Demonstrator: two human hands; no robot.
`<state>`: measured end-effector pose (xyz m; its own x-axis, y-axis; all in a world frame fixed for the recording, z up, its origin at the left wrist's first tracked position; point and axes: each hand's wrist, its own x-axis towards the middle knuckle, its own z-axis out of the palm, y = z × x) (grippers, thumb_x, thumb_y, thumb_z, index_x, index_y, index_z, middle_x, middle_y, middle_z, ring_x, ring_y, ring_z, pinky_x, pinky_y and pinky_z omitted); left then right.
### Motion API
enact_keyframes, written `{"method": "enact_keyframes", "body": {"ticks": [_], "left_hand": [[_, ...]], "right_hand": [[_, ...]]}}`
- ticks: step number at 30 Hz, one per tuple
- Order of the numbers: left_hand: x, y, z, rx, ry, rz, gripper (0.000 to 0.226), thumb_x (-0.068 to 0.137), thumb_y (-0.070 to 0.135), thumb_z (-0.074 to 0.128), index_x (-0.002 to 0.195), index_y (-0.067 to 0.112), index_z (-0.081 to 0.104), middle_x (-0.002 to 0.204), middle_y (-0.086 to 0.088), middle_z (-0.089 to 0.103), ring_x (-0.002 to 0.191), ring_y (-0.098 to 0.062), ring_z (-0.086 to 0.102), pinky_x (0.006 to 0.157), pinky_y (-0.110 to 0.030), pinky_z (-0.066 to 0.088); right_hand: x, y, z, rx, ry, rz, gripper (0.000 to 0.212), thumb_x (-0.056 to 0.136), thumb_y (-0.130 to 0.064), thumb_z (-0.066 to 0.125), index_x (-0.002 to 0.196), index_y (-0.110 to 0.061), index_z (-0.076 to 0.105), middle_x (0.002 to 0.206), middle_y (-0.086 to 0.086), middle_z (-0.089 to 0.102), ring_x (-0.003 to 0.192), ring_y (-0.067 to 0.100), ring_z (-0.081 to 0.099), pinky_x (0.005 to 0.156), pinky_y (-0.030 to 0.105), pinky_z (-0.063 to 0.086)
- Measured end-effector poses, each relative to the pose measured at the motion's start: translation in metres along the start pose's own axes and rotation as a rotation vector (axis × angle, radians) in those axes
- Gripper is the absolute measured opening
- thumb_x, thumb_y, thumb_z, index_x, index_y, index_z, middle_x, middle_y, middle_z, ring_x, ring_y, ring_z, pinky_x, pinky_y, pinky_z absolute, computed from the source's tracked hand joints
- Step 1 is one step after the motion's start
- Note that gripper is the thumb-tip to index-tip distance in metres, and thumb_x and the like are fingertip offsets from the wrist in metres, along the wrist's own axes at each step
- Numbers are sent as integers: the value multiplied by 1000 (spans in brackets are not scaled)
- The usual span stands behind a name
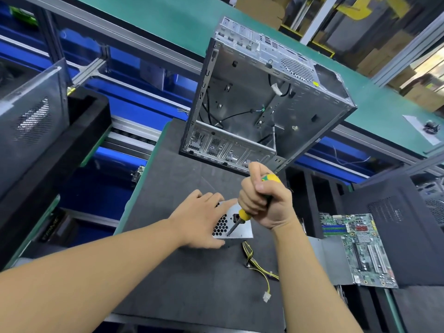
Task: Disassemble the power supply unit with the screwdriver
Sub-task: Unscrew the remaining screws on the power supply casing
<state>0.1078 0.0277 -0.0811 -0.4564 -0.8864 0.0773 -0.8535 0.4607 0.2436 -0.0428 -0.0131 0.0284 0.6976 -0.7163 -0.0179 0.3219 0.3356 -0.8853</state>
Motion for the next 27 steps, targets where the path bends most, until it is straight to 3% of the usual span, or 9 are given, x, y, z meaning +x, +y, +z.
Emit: {"method": "enact_keyframes", "body": {"ticks": [4,7,9,14,17,21,23,25,27], "left_hand": [[13,-12,-3,-19,-42,25,68,65,73,56,112,28,36,106,3,50,97,-20,51,85,-40,39],[14,-14,2,-44,-45,16,65,64,74,52,111,28,45,107,6,50,98,-19,51,84,-38,36],[13,-13,5,-35,-23,18,67,65,75,50,114,30,42,109,7,51,98,-17,51,81,-35,32],[11,-11,3,-18,-20,-8,82,69,76,50,134,30,32,117,6,50,103,-16,51,82,-35,30],[11,-10,1,-18,-69,-35,99,69,76,49,152,29,22,124,7,46,111,-15,49,87,-35,30],[11,-8,-1,-1,-47,-27,81,70,75,50,135,30,32,118,7,49,105,-16,51,81,-34,29],[10,-9,0,-16,-29,-16,62,70,74,51,113,30,41,104,10,49,97,-17,51,76,-34,26],[9,-10,-1,-80,-32,-8,47,69,72,50,91,33,35,86,17,38,89,-15,45,74,-34,21],[9,-11,-3,-108,-35,9,44,67,71,48,84,35,30,77,17,29,84,-15,38,73,-35,19]], "right_hand": [[-4,9,9,-128,-18,-37,22,71,-4,56,67,-11,36,46,-1,35,39,9,22,42,20,17],[-4,7,16,-233,41,-64,25,71,-5,57,68,-9,32,48,0,36,42,12,23,43,23,19],[-5,11,23,-319,215,-132,22,73,-8,57,69,-10,36,48,4,35,43,15,23,44,25,21],[-12,37,51,-620,938,-393,26,86,-30,61,67,-20,46,61,19,41,54,31,37,50,44,37],[-8,34,53,-549,1105,-414,31,89,-35,61,67,-19,46,65,24,41,56,28,39,52,45,38],[-4,35,55,-612,1002,-420,30,87,-31,62,65,-20,45,60,23,39,53,24,37,48,43,35],[-8,36,51,-636,713,-374,26,80,-26,64,61,-24,47,54,14,38,51,19,36,48,35,31],[-10,31,45,-591,340,-234,21,74,-18,65,61,-23,49,52,-1,43,48,15,36,48,23,31],[-5,24,38,-464,159,-125,17,73,-12,64,69,-18,48,52,-4,44,43,11,33,45,19,26]]}}
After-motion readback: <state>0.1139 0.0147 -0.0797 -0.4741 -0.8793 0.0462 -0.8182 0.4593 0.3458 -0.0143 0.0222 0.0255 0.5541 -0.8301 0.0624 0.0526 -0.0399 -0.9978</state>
